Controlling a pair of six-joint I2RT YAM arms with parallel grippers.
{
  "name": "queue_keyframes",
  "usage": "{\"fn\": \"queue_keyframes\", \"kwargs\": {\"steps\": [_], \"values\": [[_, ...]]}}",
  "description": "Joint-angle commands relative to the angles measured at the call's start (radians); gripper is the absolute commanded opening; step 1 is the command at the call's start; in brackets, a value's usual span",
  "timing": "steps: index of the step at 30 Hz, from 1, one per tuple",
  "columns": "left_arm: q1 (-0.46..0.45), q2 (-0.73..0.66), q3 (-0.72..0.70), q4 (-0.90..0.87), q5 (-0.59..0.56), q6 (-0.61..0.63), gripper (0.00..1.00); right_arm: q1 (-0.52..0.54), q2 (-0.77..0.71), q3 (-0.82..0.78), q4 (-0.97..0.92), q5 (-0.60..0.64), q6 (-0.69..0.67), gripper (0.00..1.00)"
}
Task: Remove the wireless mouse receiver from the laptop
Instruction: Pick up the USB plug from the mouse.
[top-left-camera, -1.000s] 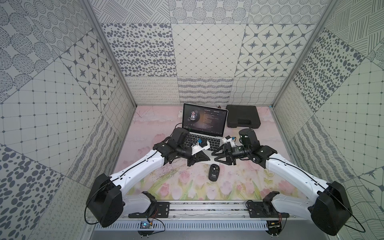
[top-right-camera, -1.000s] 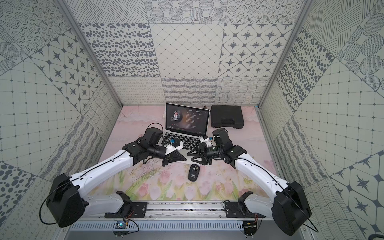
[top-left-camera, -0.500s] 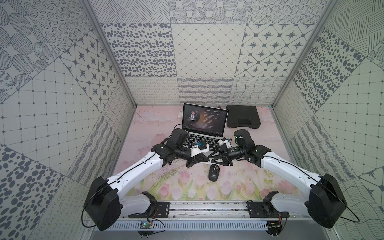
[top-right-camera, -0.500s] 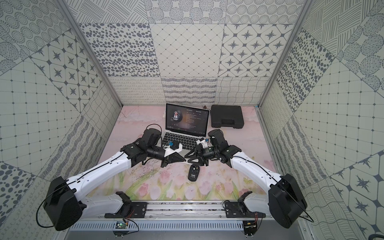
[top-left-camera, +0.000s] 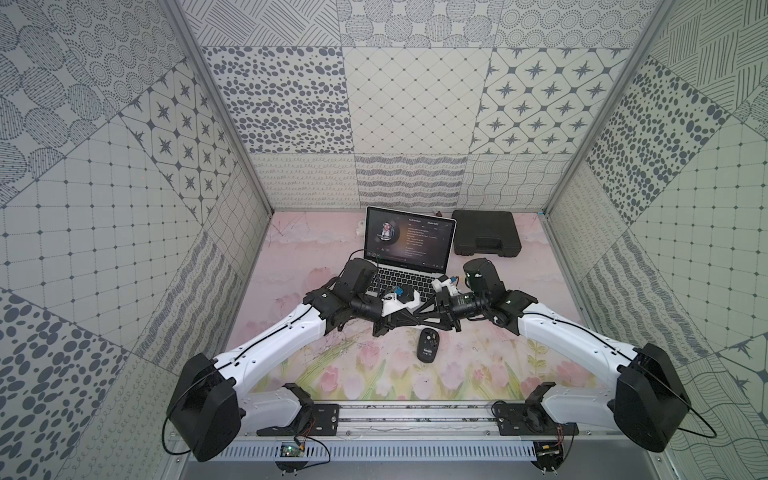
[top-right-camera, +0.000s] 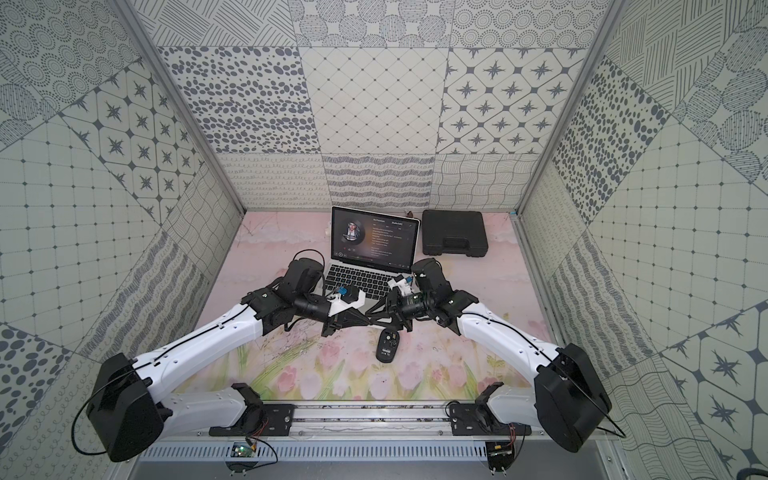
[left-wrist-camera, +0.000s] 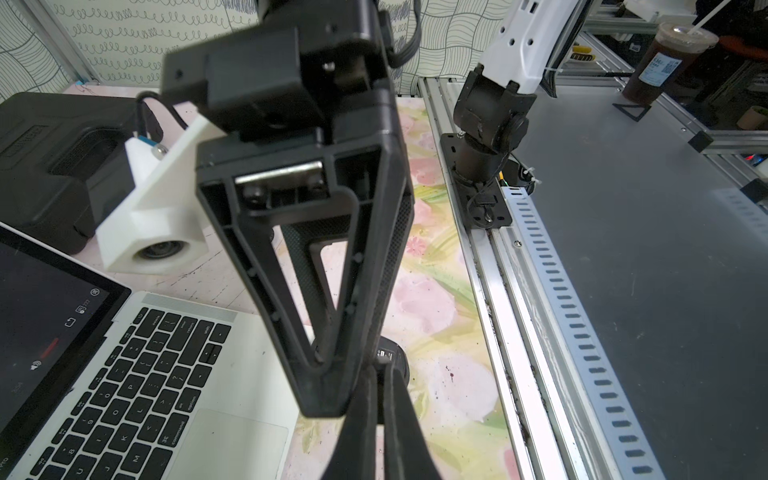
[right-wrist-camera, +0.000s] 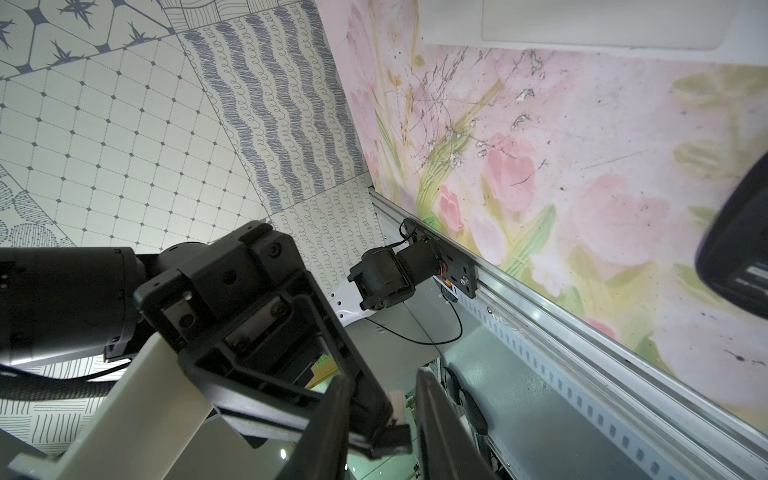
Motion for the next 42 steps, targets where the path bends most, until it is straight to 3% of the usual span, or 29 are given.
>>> {"fn": "queue_keyframes", "kwargs": {"steps": [1, 7, 11, 18, 24, 33, 42], "values": [[-0.002, -0.017, -0.01, 0.045, -0.05, 0.02, 0.0, 0.028, 0.017, 0.009, 0.05, -0.011, 0.02, 0.28], [-0.005, -0.042, -0.027, 0.066, -0.127, 0.021, 0.0, 0.032, 0.025, -0.004, 0.056, -0.01, 0.026, 0.24], [-0.009, -0.058, -0.035, 0.066, -0.17, 0.03, 0.0, 0.032, 0.025, -0.009, 0.033, -0.018, 0.017, 0.28], [-0.008, -0.064, -0.036, 0.051, -0.181, 0.05, 0.0, 0.032, 0.028, -0.005, 0.001, -0.026, 0.0, 0.28], [-0.015, -0.065, -0.038, 0.051, -0.204, 0.058, 0.0, 0.032, 0.038, 0.003, -0.003, -0.031, 0.001, 0.22], [-0.039, -0.074, -0.048, 0.072, -0.26, 0.069, 0.0, 0.031, 0.068, -0.026, 0.08, -0.059, 0.074, 0.26], [-0.04, -0.111, -0.077, 0.117, -0.321, 0.062, 0.0, 0.032, 0.066, -0.108, 0.284, -0.084, 0.254, 0.26]]}}
